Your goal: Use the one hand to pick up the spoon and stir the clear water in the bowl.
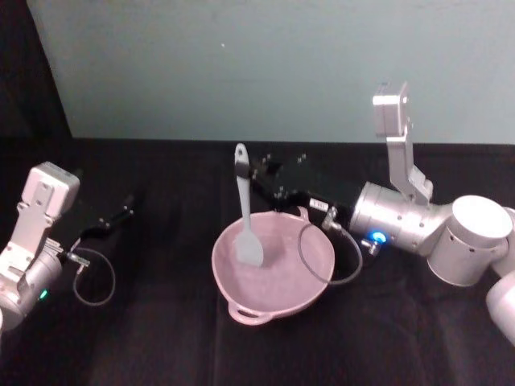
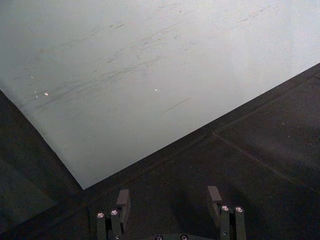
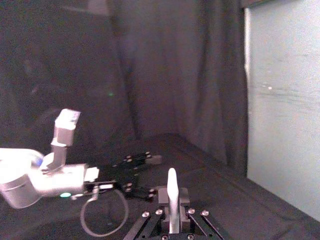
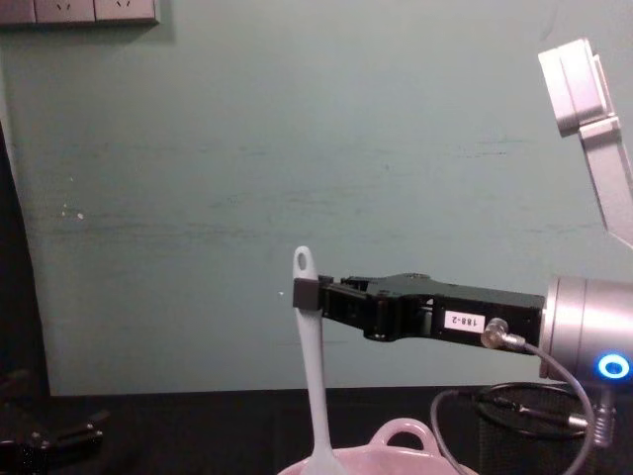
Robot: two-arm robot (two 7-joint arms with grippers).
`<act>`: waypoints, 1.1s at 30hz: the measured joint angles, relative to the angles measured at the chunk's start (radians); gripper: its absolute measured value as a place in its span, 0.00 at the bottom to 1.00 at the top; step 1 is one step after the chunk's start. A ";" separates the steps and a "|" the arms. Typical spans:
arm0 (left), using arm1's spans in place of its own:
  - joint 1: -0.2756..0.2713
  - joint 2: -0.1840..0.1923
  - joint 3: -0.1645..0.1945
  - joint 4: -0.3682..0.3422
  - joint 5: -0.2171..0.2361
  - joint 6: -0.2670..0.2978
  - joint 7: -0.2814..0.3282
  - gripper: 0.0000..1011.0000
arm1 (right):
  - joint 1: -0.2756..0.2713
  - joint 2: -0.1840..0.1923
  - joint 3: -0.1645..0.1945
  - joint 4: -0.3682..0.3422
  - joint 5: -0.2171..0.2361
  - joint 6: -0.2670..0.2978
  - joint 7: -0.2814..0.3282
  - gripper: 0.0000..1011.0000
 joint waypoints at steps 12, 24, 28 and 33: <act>0.000 0.000 0.000 0.000 0.000 0.000 0.000 0.99 | 0.016 0.011 0.051 0.058 0.003 -0.018 -0.030 0.12; 0.000 0.000 0.000 0.000 0.000 0.000 0.000 0.99 | -0.061 0.091 0.078 -0.058 0.003 0.009 -0.047 0.12; 0.000 0.000 0.000 0.000 0.000 0.000 0.000 0.99 | -0.083 0.105 0.068 -0.102 0.000 0.020 -0.047 0.12; 0.000 0.000 0.000 0.000 0.000 0.000 0.000 0.99 | -0.091 0.102 0.032 -0.144 -0.007 0.038 -0.025 0.12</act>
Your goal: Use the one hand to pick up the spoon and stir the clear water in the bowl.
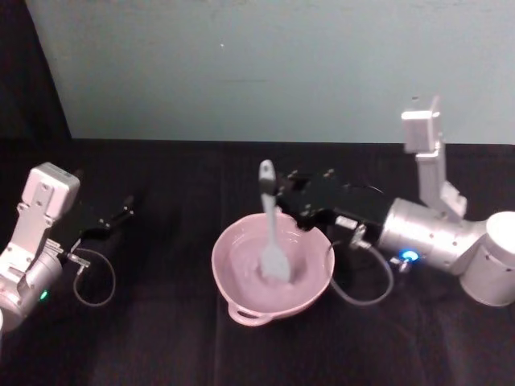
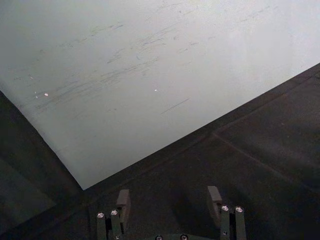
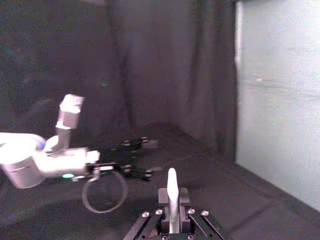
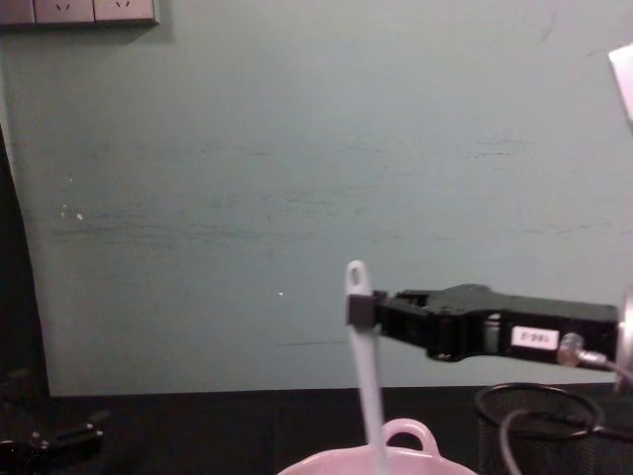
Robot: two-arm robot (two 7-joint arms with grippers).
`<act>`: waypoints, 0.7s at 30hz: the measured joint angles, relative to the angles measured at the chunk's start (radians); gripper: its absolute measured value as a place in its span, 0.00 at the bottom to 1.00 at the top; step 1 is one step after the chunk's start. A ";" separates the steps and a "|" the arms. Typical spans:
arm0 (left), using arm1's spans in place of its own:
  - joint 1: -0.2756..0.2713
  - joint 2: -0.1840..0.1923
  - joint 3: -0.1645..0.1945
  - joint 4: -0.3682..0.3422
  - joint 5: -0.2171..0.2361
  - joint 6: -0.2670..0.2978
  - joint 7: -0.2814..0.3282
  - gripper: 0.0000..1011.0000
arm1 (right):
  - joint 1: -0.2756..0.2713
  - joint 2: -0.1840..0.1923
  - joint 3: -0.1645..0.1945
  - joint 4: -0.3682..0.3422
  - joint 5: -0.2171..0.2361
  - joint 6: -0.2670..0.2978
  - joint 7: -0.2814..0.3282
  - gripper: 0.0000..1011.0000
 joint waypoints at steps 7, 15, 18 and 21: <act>0.000 0.000 0.000 0.000 0.000 0.000 0.000 0.99 | 0.040 -0.047 -0.043 0.029 -0.002 0.005 0.024 0.12; 0.000 0.000 0.000 0.000 0.000 0.000 0.000 0.99 | 0.098 -0.103 -0.038 0.152 0.015 -0.023 0.028 0.12; 0.000 0.000 0.000 0.000 0.000 0.000 0.000 0.99 | 0.112 -0.112 -0.024 0.191 0.021 -0.033 0.026 0.12; 0.000 0.000 0.000 0.000 0.000 0.000 0.000 0.99 | 0.117 -0.108 -0.008 0.206 0.023 -0.040 0.016 0.12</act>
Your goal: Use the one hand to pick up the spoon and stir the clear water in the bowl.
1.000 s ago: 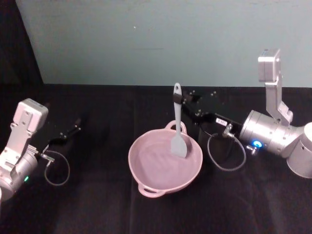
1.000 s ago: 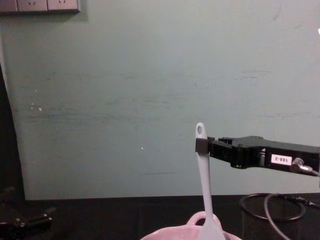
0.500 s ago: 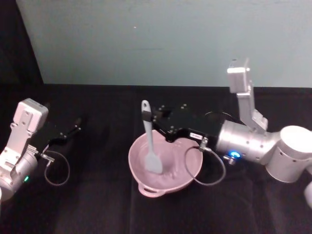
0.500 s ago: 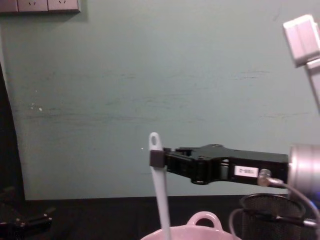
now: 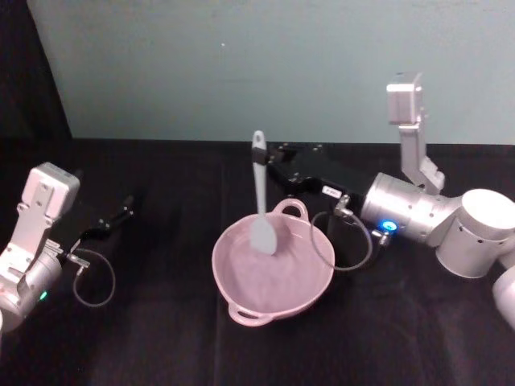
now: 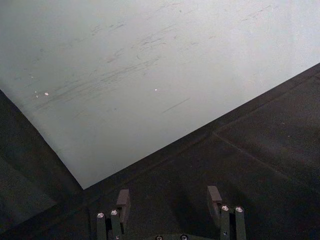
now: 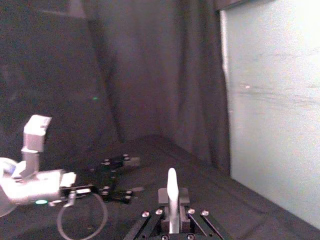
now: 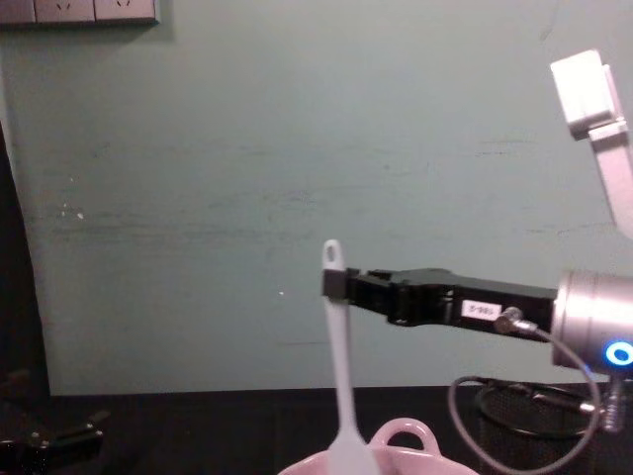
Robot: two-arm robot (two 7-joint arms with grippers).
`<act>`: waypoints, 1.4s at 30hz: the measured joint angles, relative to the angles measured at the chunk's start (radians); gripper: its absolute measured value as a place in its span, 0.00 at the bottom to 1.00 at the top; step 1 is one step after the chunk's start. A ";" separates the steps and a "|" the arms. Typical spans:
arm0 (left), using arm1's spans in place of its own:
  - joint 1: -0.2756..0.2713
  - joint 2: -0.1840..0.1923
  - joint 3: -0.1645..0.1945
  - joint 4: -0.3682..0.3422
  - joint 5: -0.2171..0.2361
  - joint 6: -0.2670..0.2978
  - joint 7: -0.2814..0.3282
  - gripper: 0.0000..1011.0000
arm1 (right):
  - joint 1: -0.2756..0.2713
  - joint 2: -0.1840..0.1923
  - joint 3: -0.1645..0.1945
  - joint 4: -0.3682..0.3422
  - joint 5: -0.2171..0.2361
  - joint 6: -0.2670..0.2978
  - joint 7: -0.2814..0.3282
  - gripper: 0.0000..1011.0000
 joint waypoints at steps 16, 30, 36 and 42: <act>0.000 0.000 0.000 0.000 0.000 0.000 0.000 0.99 | -0.071 0.091 0.042 -0.116 -0.022 0.022 -0.044 0.12; 0.000 0.000 0.000 0.000 0.000 0.000 0.000 0.99 | -0.088 0.068 -0.014 -0.183 -0.019 0.039 -0.008 0.12; 0.000 0.000 0.000 0.000 0.000 0.000 0.000 0.99 | -0.042 0.023 -0.034 -0.106 -0.021 0.026 0.002 0.12; 0.000 0.000 0.000 0.000 0.000 0.000 0.000 0.99 | 0.006 -0.017 -0.025 0.004 -0.020 0.001 0.004 0.12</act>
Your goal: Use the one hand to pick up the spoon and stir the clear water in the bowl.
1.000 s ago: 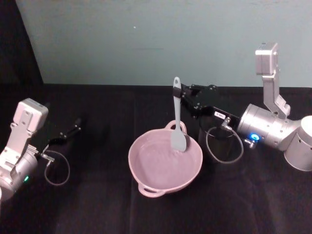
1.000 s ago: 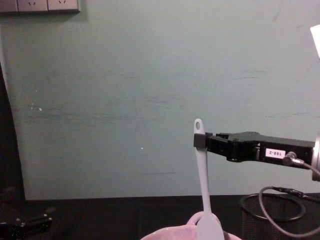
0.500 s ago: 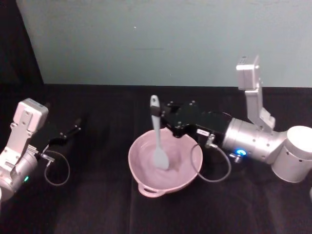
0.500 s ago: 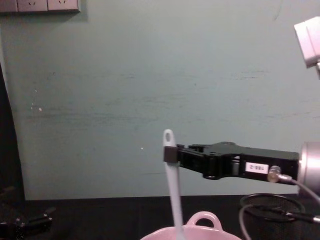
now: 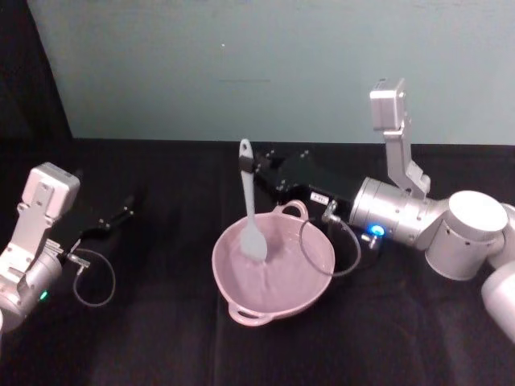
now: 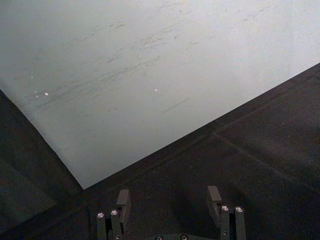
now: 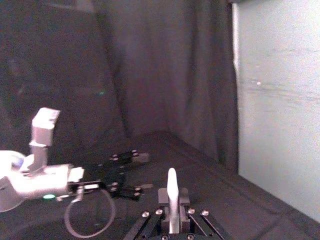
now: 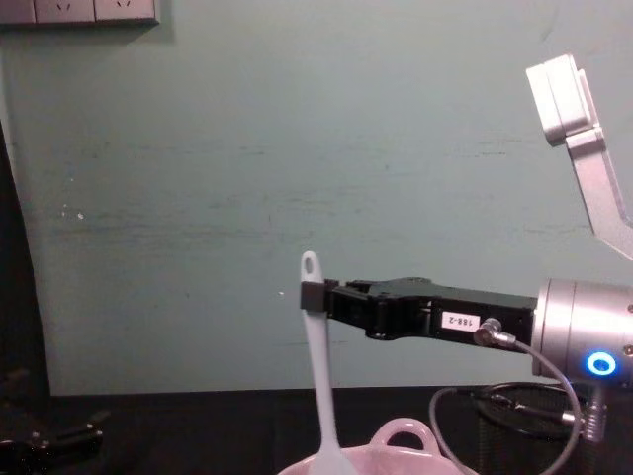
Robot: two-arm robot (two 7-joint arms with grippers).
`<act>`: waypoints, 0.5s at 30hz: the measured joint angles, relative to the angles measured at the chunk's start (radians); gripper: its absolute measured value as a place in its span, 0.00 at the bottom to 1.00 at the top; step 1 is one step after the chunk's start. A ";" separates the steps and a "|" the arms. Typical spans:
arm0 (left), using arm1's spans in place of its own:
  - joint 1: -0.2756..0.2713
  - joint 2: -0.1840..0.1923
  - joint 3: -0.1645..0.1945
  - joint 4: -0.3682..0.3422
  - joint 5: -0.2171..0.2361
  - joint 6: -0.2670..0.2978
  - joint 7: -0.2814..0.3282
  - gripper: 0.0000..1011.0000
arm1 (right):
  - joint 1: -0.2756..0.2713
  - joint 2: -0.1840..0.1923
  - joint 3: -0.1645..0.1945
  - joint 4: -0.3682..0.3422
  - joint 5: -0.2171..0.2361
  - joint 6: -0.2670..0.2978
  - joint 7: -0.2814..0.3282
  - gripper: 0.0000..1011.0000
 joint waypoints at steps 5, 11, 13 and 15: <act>0.000 0.000 0.000 0.000 0.000 0.000 0.000 0.99 | 0.016 -0.004 0.025 0.044 0.003 -0.014 -0.008 0.12; 0.000 0.000 0.000 0.000 0.000 0.000 0.000 0.99 | 0.000 0.028 0.062 0.029 0.007 -0.016 -0.027 0.12; 0.000 0.000 0.000 0.000 0.000 0.000 0.000 0.99 | -0.013 0.044 0.069 0.006 0.006 -0.011 -0.032 0.12; 0.000 0.000 0.000 0.000 0.000 0.000 0.000 0.99 | -0.030 0.062 0.071 -0.023 0.002 -0.003 -0.035 0.12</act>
